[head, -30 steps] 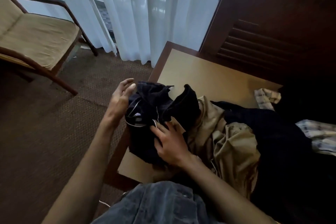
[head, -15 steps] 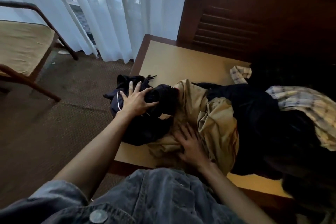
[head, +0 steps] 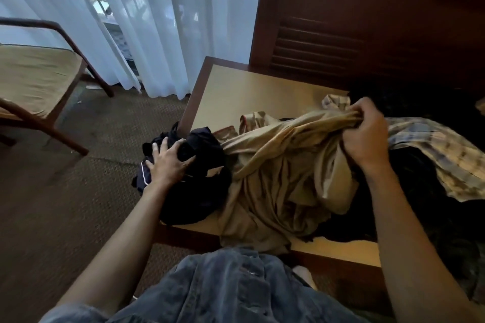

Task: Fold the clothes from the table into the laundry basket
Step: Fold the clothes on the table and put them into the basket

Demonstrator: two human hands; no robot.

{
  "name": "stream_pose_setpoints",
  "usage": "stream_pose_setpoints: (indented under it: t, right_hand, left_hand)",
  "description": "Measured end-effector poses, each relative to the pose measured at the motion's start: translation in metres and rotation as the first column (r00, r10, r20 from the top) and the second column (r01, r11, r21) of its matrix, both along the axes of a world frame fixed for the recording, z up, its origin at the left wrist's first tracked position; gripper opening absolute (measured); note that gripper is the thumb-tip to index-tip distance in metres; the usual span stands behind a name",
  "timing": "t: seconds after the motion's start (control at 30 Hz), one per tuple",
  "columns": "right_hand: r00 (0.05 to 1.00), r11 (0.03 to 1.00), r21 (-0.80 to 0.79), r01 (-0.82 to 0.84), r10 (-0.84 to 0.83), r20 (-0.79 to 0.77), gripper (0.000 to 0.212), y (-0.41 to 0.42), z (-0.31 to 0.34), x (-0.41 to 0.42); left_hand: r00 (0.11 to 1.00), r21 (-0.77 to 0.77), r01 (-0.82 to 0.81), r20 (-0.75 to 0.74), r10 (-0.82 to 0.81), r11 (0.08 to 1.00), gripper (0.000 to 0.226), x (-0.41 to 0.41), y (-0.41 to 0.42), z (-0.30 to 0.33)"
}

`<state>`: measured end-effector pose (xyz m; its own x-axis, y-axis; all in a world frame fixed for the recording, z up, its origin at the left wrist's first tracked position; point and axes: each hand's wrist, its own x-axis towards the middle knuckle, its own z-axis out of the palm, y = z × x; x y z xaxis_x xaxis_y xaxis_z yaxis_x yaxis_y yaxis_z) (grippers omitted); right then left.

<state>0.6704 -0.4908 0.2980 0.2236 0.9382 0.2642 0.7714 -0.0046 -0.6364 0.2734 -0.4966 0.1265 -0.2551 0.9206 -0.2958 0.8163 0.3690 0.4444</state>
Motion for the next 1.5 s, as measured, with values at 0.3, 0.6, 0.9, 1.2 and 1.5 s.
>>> stream_pose_setpoints:
  t: [0.3, 0.6, 0.9, 1.2, 1.5]
  right_hand:
    - [0.693, 0.659, -0.648, -0.381, 0.668, 0.272, 0.112, -0.09, -0.125, -0.114]
    - [0.642, 0.692, -0.63, -0.352, 0.669, 0.375, 0.042, -0.105, -0.162, -0.134]
    - [0.973, 0.917, -0.331, -0.222, 0.229, -0.019, 0.011, -0.038, -0.038, -0.05]
    - [0.831, 0.884, -0.194, -0.425, 0.466, 0.304, 0.078, -0.03, -0.127, -0.082]
    - [0.708, 0.87, -0.287, -0.401, 0.493, 0.505, 0.087, -0.015, -0.156, -0.106]
  left_hand:
    - [0.999, 0.003, 0.025, -0.032, -0.025, 1.0, 0.075, 0.015, -0.009, -0.001]
    - [0.999, 0.004, 0.005, -0.038, -0.004, 1.0, 0.074, 0.017, -0.03, 0.001]
    - [0.997, 0.011, 0.037, -0.07, -0.036, 0.999, 0.075, 0.018, -0.041, -0.001]
    - [0.992, 0.006, 0.058, -0.112, -0.057, 0.998, 0.078, 0.03, -0.042, 0.0]
    - [0.982, -0.011, 0.097, -0.159, -0.097, 0.995, 0.081, 0.028, -0.044, -0.005]
